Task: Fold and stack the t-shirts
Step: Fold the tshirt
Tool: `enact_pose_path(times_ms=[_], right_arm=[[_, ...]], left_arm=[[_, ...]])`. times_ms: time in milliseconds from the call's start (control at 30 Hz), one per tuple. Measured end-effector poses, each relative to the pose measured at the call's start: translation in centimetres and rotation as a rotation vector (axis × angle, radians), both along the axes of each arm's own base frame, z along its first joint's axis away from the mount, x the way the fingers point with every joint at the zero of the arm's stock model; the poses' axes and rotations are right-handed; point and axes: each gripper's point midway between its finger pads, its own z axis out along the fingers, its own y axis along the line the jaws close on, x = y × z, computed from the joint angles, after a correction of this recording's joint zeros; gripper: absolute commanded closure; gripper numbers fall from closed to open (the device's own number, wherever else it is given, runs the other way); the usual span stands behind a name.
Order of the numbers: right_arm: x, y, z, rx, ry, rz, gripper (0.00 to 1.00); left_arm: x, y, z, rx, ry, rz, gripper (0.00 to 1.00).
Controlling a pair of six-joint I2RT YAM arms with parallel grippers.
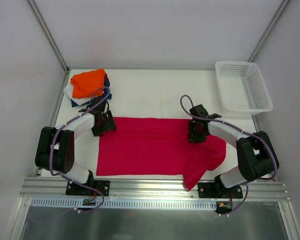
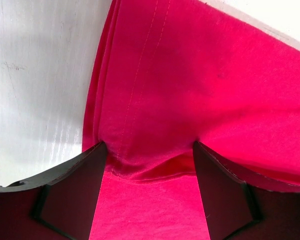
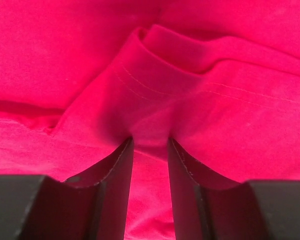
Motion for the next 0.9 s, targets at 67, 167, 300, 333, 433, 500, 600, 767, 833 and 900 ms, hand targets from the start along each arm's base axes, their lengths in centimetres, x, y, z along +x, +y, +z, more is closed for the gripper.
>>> enact_pose_path(times_ms=[67, 167, 300, 333, 433, 500, 600, 767, 833, 900], right_arm=[[0.0, 0.4, -0.1, 0.009, 0.0, 0.009, 0.6], [0.0, 0.7, -0.1, 0.014, -0.002, 0.019, 0.59], [0.1, 0.9, -0.2, 0.014, -0.001, 0.022, 0.59], [0.2, 0.9, -0.2, 0.013, 0.001, 0.023, 0.59], [0.5, 1.1, 0.0, 0.012, 0.001, 0.027, 0.58], [1.1, 1.3, 0.2, 0.013, -0.003, 0.03, 0.58], [2.4, 1.9, 0.8, 0.016, -0.021, 0.036, 0.58], [4.9, 2.9, 1.8, 0.019, -0.054, 0.05, 0.57], [6.0, 3.2, 2.0, 0.017, -0.062, 0.054, 0.57], [6.8, 3.5, 1.9, 0.016, -0.065, 0.058, 0.57]], left_arm=[[0.0, 0.0, 0.0, 0.0, 0.001, 0.0, 0.29], [0.0, 0.0, 0.0, 0.001, 0.005, 0.0, 0.29], [0.3, 0.0, -0.1, 0.003, 0.015, -0.001, 0.29], [0.4, -0.1, 0.0, 0.003, 0.017, -0.001, 0.29], [0.7, -0.1, -0.1, 0.005, 0.023, -0.001, 0.29], [1.2, -0.2, 0.0, 0.006, 0.024, -0.003, 0.29], [1.9, -0.3, 0.0, 0.007, 0.022, -0.008, 0.28], [3.2, -0.5, 0.1, 0.008, 0.017, -0.016, 0.28], [3.6, -0.6, 0.1, 0.008, 0.015, -0.02, 0.28], [3.8, -0.7, 0.1, 0.008, 0.014, -0.022, 0.28]])
